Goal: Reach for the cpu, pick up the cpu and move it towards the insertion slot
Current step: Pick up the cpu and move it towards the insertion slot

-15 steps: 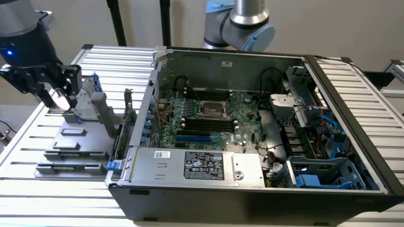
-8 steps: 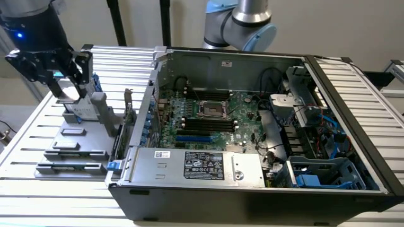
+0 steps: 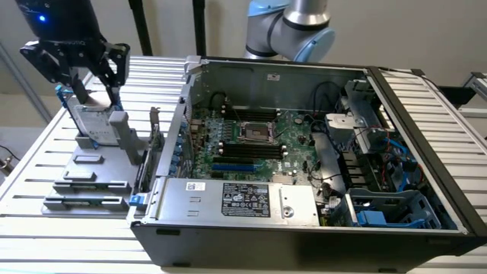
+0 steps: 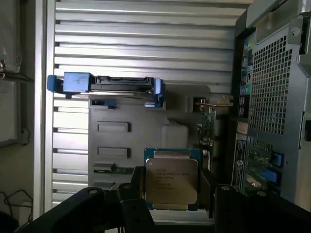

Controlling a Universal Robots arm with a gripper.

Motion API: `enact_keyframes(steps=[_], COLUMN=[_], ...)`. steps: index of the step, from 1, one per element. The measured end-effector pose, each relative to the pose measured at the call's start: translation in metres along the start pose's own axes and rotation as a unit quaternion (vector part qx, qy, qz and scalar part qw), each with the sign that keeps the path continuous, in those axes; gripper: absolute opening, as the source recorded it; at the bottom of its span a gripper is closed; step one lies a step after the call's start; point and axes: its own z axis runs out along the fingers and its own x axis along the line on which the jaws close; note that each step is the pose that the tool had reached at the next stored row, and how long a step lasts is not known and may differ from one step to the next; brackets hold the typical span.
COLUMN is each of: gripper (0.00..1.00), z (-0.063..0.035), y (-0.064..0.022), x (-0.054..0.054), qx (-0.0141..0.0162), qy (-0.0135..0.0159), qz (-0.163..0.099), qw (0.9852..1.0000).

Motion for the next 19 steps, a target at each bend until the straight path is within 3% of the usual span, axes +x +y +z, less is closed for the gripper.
enact_keyframes(steps=[9,19], gripper=[0.55,0.55], z=[-0.0185,-0.0258], y=[-0.0010,-0.0024], x=[-0.040,-0.086], qx=[-0.0040,-0.0072], qy=[0.0024,0.0032], qz=[-0.001,-0.001], qw=[1.0000,1.0000])
